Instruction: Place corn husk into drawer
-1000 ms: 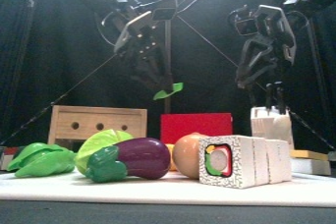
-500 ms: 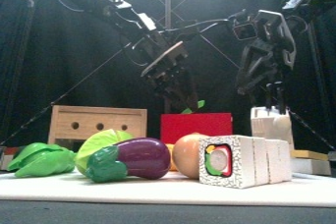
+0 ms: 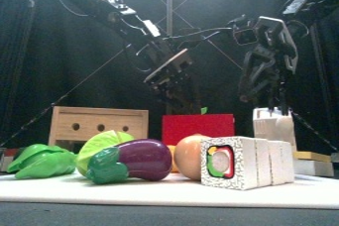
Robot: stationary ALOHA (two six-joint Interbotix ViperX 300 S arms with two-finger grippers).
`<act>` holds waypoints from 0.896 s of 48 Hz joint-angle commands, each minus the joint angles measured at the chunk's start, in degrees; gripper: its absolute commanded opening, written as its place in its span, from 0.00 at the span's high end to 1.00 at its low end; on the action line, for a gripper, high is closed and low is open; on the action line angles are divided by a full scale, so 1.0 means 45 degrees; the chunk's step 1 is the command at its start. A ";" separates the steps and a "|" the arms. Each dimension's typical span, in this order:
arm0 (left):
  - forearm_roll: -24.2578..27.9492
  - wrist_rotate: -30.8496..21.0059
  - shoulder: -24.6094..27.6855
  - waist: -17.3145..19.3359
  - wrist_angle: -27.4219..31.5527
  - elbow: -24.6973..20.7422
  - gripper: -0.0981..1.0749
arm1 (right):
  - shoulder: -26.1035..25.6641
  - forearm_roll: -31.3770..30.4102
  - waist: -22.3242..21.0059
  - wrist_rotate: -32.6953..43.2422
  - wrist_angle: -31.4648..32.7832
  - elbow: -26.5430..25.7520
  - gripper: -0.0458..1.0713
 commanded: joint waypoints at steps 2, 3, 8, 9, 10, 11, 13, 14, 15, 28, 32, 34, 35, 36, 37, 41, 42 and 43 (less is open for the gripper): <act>-0.0020 0.0000 -0.0098 0.0039 -0.0059 -0.0176 0.23 | -0.0117 -0.0020 -0.0039 0.0000 -0.0078 -0.0234 0.37; -0.0020 0.0000 -0.0078 0.0039 -0.0059 -0.0176 0.22 | -0.0117 -0.0020 -0.0039 -0.0020 -0.0078 -0.0234 0.37; -0.0039 0.0000 0.0020 0.0039 -0.0078 -0.0176 0.18 | -0.0117 -0.0020 -0.0020 -0.0020 -0.0078 -0.0215 0.37; -0.0059 0.0000 0.0039 0.0039 -0.0078 -0.0176 0.17 | -0.0117 -0.0020 -0.0039 -0.0020 -0.0078 -0.0215 0.37; -0.0098 0.0000 0.0039 0.0039 -0.0078 -0.0156 0.17 | -0.0137 0.0000 -0.0020 -0.0020 -0.0078 -0.0215 0.37; -0.0098 0.0020 0.0059 0.0039 -0.0059 -0.0176 0.16 | -0.0117 -0.0020 -0.0039 0.0000 -0.0078 -0.0234 0.37; -0.0137 0.0020 0.0078 0.0039 -0.0059 -0.0156 0.15 | -0.0137 -0.0020 -0.0039 -0.0020 -0.0078 -0.0215 0.37; -0.0137 0.0020 0.0078 0.0039 -0.0059 -0.0156 0.15 | -0.0117 -0.0020 -0.0039 -0.0020 -0.0078 -0.0215 0.37; -0.0137 0.0020 0.0078 0.0039 -0.0059 -0.0156 0.15 | -0.0117 -0.0020 -0.0039 -0.0020 -0.0078 -0.0215 0.37; -0.0098 -0.0039 -0.0664 0.0020 -0.0078 0.0078 0.15 | -0.0117 0.0000 -0.0020 0.0000 -0.0078 -0.0156 0.37; -0.0098 -0.0059 -0.1074 0.0020 -0.0273 0.0352 0.15 | -0.0117 -0.0020 -0.0020 -0.0020 -0.0078 -0.0176 0.37; -0.0078 -0.0059 -0.1270 0.0020 -0.0469 0.0547 0.15 | -0.0117 -0.0020 -0.0039 -0.0020 -0.0078 -0.0195 0.37; -0.0098 -0.0059 -0.1348 0.0039 -0.0566 0.0625 0.15 | -0.0117 -0.0020 -0.0039 -0.0020 -0.0078 -0.0215 0.37; -0.0078 -0.0059 -0.1426 0.0039 -0.0645 0.0703 0.15 | -0.0117 -0.0020 -0.0039 -0.0020 -0.0078 -0.0195 0.37; -0.0078 -0.0078 -0.1504 0.0039 -0.0762 0.0781 0.15 | -0.0117 -0.0020 -0.0039 -0.0020 -0.0078 -0.0195 0.37; -0.0078 -0.0078 -0.1875 0.0039 -0.1250 0.1113 0.15 | -0.0117 0.0000 -0.0039 -0.0020 -0.0078 -0.0234 0.37; -0.0078 -0.0078 -0.1953 0.0059 -0.1348 0.1172 0.15 | -0.0117 -0.0020 -0.0039 -0.0020 -0.0078 -0.0234 0.37; -0.0078 -0.0078 -0.2012 0.0059 -0.1484 0.1250 0.15 | -0.0117 -0.0020 -0.0020 -0.0020 -0.0078 -0.0234 0.37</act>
